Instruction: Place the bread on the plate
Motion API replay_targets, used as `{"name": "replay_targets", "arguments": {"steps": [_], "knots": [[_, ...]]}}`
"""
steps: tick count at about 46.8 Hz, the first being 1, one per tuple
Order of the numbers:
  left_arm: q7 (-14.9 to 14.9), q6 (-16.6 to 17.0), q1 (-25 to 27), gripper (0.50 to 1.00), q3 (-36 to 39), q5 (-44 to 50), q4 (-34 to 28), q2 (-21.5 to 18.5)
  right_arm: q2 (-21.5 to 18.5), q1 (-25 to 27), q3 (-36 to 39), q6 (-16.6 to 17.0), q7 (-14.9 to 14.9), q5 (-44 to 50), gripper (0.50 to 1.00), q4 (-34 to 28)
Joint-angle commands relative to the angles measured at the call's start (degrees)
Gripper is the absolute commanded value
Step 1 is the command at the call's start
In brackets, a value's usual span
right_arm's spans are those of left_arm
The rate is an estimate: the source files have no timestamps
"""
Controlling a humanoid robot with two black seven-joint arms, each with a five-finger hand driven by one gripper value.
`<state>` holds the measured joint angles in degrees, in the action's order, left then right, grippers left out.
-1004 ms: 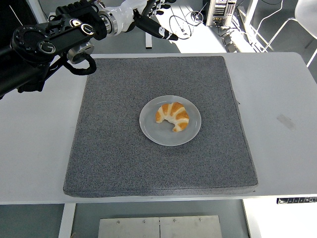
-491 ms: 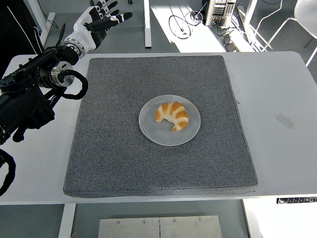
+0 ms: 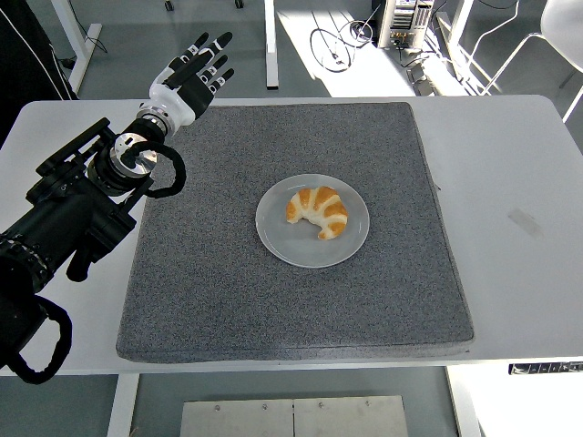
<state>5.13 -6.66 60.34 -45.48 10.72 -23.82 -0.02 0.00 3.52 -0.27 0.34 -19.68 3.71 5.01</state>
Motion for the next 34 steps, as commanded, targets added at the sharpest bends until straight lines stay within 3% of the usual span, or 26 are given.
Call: {"name": "replay_targets", "arguments": {"steps": [1, 11, 26, 34], "knots": [[-0.12, -0.2, -0.66, 0.984, -0.92, 0.26, 0.0, 0.02, 0.0, -0.01, 0.0, 0.01, 0.0, -0.01, 1.0, 0.0], [-0.12, -1.07, -0.66, 0.984, -1.01, 0.26, 0.0, 0.02, 0.0, -0.01, 0.0, 0.01, 0.0, 0.34, 1.0, -0.09], [-0.04, -7.58, -2.42, 0.984, -1.01, 0.26, 0.0, 0.02, 0.0, -0.01, 0.0, 0.01, 0.0, 0.51, 1.0, -0.09], [0.05, -7.93, -2.51, 0.984, -1.01, 0.26, 0.0, 0.02, 0.0, -0.01, -0.09, -0.08, 0.0, 0.6, 1.0, -0.09]]}}
